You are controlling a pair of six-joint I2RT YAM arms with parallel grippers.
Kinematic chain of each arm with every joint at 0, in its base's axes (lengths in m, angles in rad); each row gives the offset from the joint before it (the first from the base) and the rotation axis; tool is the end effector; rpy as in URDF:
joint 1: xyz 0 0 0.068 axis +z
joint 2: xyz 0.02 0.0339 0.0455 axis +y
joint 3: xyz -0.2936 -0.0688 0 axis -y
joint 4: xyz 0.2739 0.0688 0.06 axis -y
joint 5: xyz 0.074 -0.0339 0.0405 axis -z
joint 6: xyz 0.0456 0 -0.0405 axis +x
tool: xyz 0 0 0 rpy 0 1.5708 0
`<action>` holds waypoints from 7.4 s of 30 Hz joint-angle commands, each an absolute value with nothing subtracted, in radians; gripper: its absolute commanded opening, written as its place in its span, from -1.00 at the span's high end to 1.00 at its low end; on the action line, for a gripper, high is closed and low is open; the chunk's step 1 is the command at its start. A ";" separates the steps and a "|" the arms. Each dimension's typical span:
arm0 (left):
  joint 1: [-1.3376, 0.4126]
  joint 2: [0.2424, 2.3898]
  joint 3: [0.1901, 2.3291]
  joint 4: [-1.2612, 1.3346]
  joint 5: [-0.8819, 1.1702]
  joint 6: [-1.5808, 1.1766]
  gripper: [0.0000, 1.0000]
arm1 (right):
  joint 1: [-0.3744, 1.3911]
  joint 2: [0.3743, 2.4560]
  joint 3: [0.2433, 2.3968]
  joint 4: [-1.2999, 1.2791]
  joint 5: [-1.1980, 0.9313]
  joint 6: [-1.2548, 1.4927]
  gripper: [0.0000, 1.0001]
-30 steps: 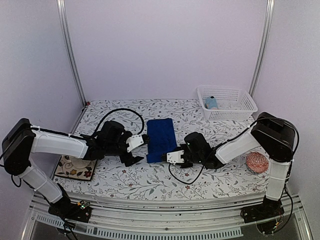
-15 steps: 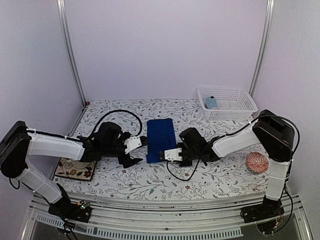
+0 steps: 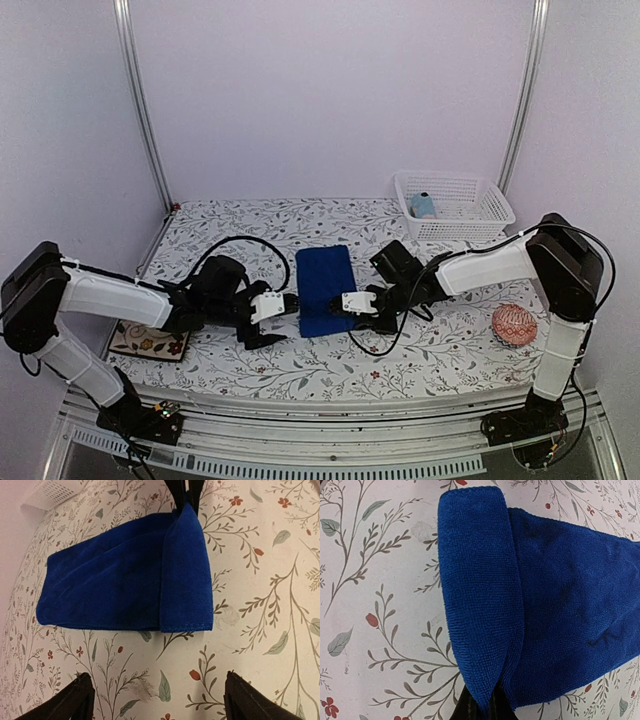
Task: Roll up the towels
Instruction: Roll the towel at the center of the board.
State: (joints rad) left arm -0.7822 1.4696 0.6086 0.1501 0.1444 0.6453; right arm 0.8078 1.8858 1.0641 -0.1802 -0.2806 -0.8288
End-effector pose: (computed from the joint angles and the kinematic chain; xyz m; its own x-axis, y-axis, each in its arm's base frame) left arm 0.2115 -0.2194 0.1592 0.0962 0.7434 -0.6619 0.8974 0.2228 0.3807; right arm 0.2707 0.3014 0.1337 0.1945 -0.8215 -0.5360 -0.9682 -0.0730 -0.2394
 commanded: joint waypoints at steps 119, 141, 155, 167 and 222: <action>-0.640 2.153 1.264 -0.526 0.776 0.382 1.00 | 0.911 1.640 0.679 0.334 -0.069 -1.089 -0.15; -0.613 2.177 1.288 -0.537 0.800 0.351 1.00 | 0.916 1.786 0.672 0.467 0.009 -1.081 -0.10; -0.596 2.187 1.294 -0.536 0.810 0.343 1.00 | 0.914 1.877 0.742 0.449 0.053 -1.067 0.20; -0.589 2.168 1.288 -0.535 0.737 0.346 0.68 | 0.914 1.867 0.779 0.336 -0.005 -1.039 0.91; -0.880 1.523 0.660 0.064 0.195 0.626 -0.44 | 0.841 1.950 1.192 -0.486 -0.362 -0.743 0.93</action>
